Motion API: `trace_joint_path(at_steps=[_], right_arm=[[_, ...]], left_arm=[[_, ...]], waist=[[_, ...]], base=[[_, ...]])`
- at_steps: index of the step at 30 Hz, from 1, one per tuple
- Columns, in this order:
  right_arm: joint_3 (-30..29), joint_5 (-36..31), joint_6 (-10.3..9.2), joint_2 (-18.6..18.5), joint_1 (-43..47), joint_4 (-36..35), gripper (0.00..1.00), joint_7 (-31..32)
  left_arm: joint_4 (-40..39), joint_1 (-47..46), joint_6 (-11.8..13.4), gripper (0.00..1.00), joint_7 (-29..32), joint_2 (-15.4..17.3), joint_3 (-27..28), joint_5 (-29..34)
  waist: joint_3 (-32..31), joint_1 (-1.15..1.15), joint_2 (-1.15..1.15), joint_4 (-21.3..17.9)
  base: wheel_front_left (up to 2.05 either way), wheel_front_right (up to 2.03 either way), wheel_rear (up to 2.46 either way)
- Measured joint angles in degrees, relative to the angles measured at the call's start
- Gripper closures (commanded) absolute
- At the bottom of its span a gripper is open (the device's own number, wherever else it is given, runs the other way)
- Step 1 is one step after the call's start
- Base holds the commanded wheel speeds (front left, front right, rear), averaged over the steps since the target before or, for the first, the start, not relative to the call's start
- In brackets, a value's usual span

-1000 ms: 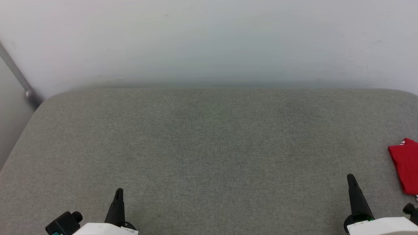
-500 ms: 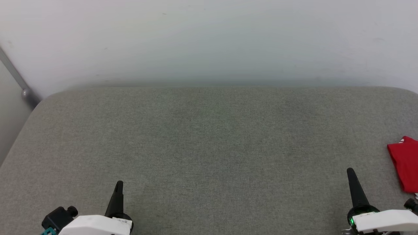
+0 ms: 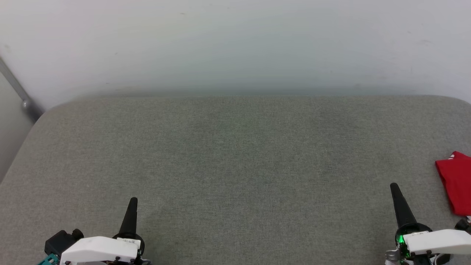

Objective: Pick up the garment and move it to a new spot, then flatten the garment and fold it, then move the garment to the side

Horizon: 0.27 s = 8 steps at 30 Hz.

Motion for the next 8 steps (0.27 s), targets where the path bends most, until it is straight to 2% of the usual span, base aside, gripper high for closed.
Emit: trace_joint_path(at_steps=[8], right_arm=[[-0.22, 4.11, 0.00, 0.00, -1.05, 0.48, 1.00, 1.14]], left_arm=[[0.53, -1.13, -0.67, 1.00, 1.09, -0.01, 0.53, -4.54]], waist=[[0.22, 0.00, 0.00, -0.17]], base=[[0.00, 0.00, 0.00]])
